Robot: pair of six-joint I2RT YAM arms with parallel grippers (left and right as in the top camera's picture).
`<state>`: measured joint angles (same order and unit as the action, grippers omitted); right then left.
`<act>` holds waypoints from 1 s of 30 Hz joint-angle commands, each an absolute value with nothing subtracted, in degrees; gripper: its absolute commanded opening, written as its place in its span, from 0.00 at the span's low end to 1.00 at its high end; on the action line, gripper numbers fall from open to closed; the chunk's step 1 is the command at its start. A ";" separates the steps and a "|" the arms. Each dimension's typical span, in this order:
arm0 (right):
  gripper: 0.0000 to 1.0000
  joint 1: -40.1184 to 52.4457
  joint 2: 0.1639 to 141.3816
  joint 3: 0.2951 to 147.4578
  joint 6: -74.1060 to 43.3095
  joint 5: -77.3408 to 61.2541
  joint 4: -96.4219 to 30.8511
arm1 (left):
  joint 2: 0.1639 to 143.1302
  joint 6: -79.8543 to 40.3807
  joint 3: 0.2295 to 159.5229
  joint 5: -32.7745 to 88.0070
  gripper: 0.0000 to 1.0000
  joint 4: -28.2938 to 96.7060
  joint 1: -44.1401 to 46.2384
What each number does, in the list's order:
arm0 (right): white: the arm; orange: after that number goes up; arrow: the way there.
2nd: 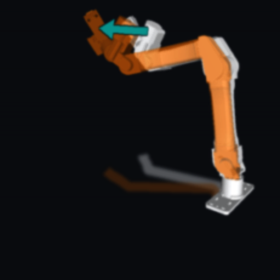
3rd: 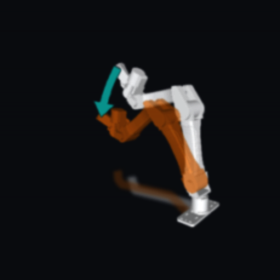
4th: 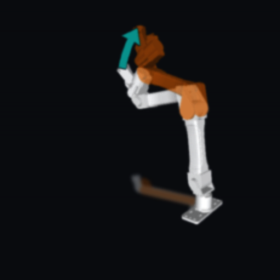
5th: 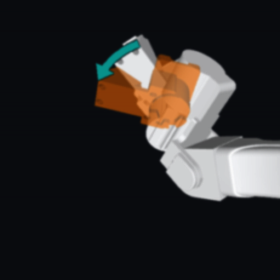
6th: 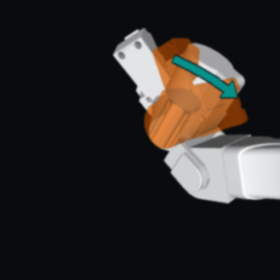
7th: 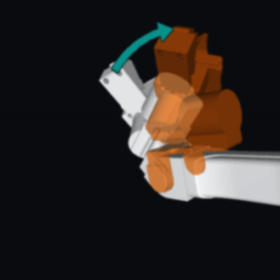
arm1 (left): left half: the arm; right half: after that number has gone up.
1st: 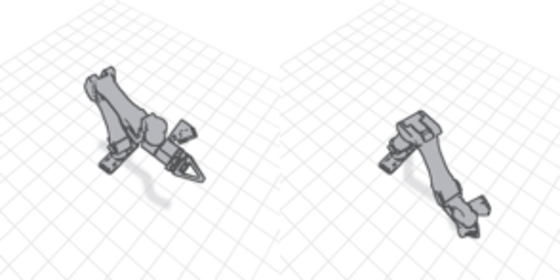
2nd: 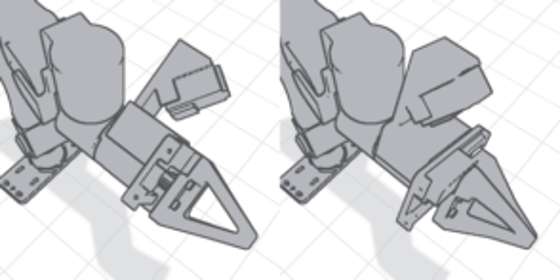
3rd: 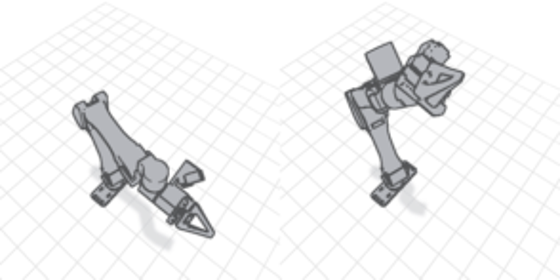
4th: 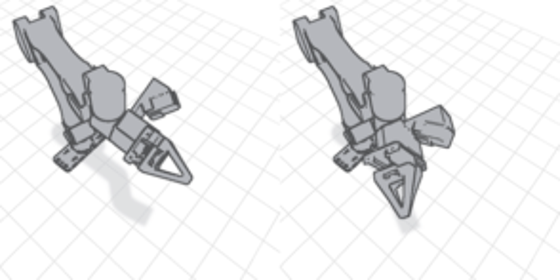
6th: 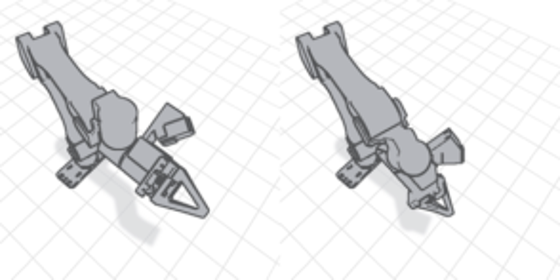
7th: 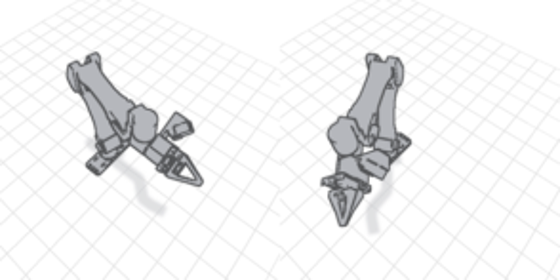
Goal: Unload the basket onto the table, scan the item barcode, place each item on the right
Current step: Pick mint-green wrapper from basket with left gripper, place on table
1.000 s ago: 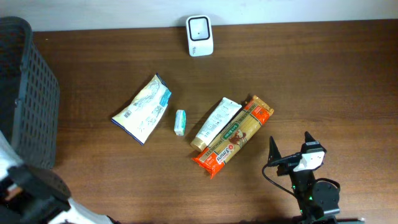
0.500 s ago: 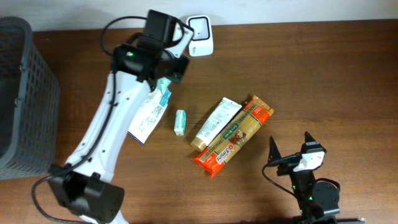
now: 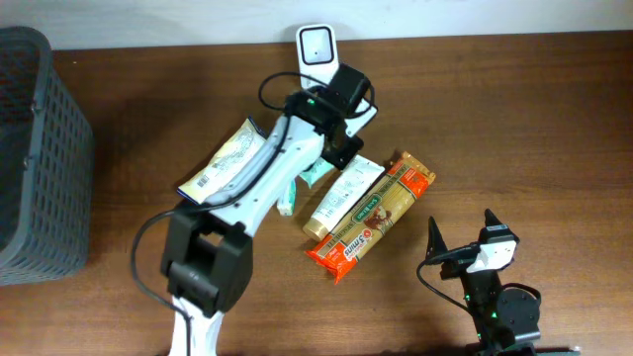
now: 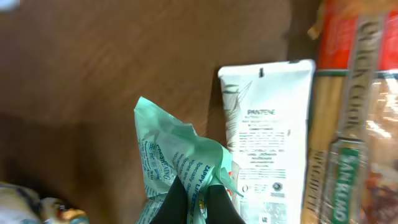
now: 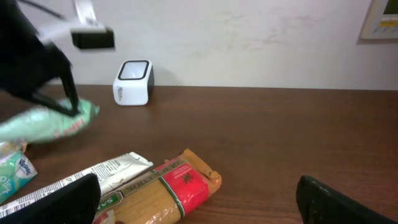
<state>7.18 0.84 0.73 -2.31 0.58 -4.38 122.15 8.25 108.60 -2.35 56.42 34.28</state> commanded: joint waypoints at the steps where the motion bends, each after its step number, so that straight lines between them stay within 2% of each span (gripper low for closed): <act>1: 0.99 7.44 0.47 0.32 -1.91 0.86 -4.58 | 125.89 4.99 108.77 -3.84 0.00 56.97 33.98; 3: 0.99 7.44 0.47 0.32 -1.91 0.86 -4.58 | 127.20 3.44 108.77 -3.88 0.00 58.00 33.98; 4: 0.99 7.44 0.47 0.32 -1.91 0.86 -4.58 | 127.50 3.44 108.77 -3.88 0.06 58.04 33.98; 5: 0.99 7.44 0.47 0.32 -1.91 0.86 -4.58 | 127.61 3.44 108.77 -3.84 0.42 58.00 33.98; 6: 0.99 7.44 0.47 0.32 -1.91 0.86 -4.58 | 127.61 3.44 108.79 -3.84 0.99 57.95 34.00; 9: 0.99 7.44 0.47 0.32 -1.91 0.86 -4.58 | 125.73 3.01 113.99 -3.90 0.99 58.85 33.04; 12: 0.99 7.44 0.47 0.32 -1.91 0.86 -4.58 | 119.37 3.03 125.64 -4.56 0.99 61.65 27.11; 14: 0.99 7.44 0.47 0.32 -1.91 0.86 -4.58 | 115.31 3.07 129.88 -5.89 0.99 63.22 20.58; 16: 0.99 7.44 0.47 0.32 -1.91 0.86 -4.58 | 110.72 4.38 130.34 -7.31 0.99 65.23 10.33; 19: 0.98 7.44 0.47 0.32 -1.91 0.86 -4.58 | 109.91 7.92 130.34 -6.68 0.99 67.94 0.69; 22: 0.99 7.44 0.47 0.32 -1.91 0.86 -4.58 | 109.91 14.59 130.34 -6.63 0.99 68.23 -4.08; 30: 0.99 7.44 0.47 0.32 -1.91 0.86 -4.58 | 109.91 15.07 130.34 -6.68 0.99 68.69 -5.32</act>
<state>7.18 0.84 0.73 -2.35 0.58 -4.36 110.15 14.15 130.06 -6.87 68.58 -5.28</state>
